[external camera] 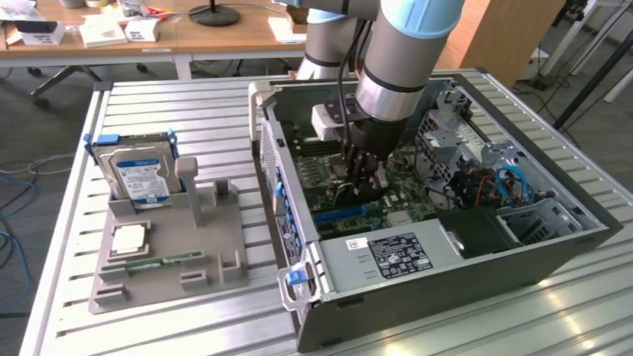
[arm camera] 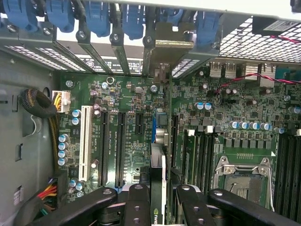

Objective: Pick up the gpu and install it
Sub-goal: 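Insert the gpu into the slot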

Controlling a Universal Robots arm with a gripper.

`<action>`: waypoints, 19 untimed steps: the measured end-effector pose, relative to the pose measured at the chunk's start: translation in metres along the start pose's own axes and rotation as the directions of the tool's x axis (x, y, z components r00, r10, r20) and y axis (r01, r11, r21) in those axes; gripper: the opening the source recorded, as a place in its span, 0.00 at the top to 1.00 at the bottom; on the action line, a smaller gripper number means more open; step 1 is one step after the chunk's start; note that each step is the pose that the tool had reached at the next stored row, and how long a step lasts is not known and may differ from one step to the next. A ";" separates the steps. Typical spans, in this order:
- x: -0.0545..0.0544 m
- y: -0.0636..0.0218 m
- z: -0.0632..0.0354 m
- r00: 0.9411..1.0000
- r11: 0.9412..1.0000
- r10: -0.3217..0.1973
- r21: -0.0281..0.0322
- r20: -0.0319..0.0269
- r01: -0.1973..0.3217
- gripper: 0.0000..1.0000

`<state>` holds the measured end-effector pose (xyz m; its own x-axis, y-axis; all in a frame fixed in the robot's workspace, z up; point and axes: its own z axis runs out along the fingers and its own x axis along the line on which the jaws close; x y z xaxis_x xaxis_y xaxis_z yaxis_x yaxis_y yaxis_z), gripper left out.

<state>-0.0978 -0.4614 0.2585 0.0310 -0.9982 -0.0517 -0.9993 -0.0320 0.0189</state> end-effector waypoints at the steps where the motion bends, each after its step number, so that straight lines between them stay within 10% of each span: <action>1: 0.000 0.0000 0.0003 1.000 1.000 0.000 0.000 0.000 0.000 0.74; 19: 0.001 0.0001 0.0014 1.000 1.000 0.000 0.000 0.000 0.000 0.74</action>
<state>-0.0979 -0.4620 0.2571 0.0314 -0.9982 -0.0516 -0.9993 -0.0324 0.0190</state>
